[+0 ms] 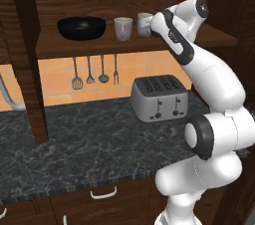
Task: Gather all objects into one cabinet and sort the glasses and bowls to opposite sides.
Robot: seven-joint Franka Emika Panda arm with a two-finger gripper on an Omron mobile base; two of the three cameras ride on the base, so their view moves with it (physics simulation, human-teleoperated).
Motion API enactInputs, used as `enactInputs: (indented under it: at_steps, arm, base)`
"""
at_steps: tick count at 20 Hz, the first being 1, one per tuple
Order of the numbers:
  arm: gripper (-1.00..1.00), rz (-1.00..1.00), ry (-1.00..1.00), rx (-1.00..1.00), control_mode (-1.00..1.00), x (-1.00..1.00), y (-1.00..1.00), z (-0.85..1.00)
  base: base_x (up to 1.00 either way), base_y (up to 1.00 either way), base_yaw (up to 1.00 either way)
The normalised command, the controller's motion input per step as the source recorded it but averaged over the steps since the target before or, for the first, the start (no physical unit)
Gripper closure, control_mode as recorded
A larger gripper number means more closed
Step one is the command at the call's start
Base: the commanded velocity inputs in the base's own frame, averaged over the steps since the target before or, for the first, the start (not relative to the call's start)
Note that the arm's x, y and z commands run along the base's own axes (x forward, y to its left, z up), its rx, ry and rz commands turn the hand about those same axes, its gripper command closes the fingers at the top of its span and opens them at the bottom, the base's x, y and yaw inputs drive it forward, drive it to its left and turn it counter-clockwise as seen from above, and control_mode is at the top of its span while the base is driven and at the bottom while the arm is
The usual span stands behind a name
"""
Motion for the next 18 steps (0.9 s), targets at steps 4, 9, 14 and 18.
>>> enactInputs:
  at_steps: [4, 9, 14, 18]
  arm:
    - [1.00, 0.00, 0.00, 0.00, -1.00, 0.39, 0.02, 0.00]
    - [1.00, 0.00, 0.00, 0.00, -1.00, 0.33, 0.06, 0.00]
    - [-1.00, 0.00, 0.00, 0.00, -1.00, 0.19, 0.06, 0.00]
    - [-1.00, 0.00, 0.00, 0.00, -1.00, 0.01, 0.00, 0.00]
  base:
    - [0.00, 0.00, 0.00]
    - [0.00, 0.00, 0.00]
    - [0.00, 0.00, 0.00]
    - [0.00, 0.00, 0.00]
